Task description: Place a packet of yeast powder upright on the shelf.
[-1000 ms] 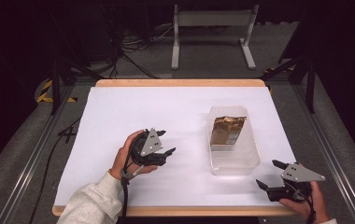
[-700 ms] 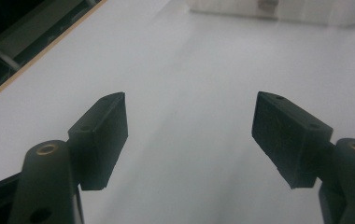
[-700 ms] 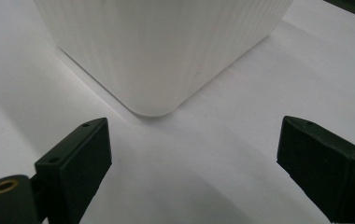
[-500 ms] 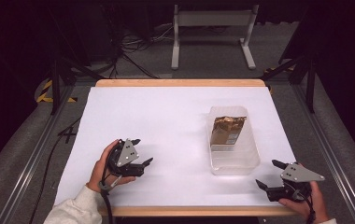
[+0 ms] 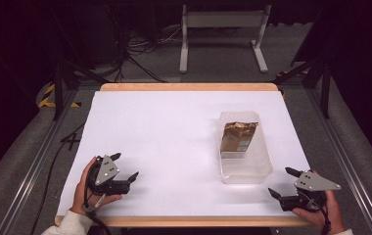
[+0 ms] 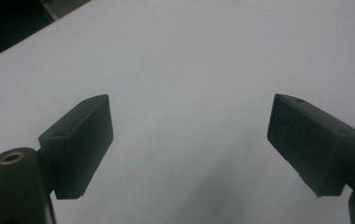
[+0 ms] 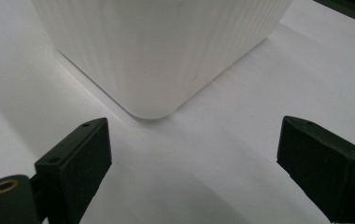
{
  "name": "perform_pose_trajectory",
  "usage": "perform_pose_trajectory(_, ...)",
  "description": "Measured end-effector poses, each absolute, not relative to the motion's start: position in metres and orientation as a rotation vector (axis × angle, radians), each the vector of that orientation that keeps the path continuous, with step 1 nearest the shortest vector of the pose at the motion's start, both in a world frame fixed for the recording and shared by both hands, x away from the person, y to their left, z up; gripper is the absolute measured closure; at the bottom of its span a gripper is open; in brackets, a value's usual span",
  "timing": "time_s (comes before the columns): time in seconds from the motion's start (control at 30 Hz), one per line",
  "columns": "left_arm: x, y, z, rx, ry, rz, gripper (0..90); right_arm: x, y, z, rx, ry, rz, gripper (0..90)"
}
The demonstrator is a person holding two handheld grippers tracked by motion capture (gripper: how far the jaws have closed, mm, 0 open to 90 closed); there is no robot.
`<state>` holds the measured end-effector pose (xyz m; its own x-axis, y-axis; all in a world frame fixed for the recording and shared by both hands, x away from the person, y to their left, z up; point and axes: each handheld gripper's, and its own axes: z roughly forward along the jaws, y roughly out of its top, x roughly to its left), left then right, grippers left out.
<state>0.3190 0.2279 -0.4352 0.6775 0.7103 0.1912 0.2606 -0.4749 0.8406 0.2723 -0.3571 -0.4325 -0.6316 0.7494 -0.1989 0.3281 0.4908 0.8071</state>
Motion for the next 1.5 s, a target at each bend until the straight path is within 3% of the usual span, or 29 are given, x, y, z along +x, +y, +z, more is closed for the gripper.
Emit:
perform_pose_trajectory(0.37,0.302,0.28,-0.447,1.865,0.912,0.691,9.7,0.274,-0.357,-0.432,0.89,2.191,1.034,10.6)
perform_pose_trajectory(1.5,0.301,0.275,-0.448,1.873,0.912,0.661,6.2,0.275,-0.358,-0.432,0.891,2.183,1.037,10.4)
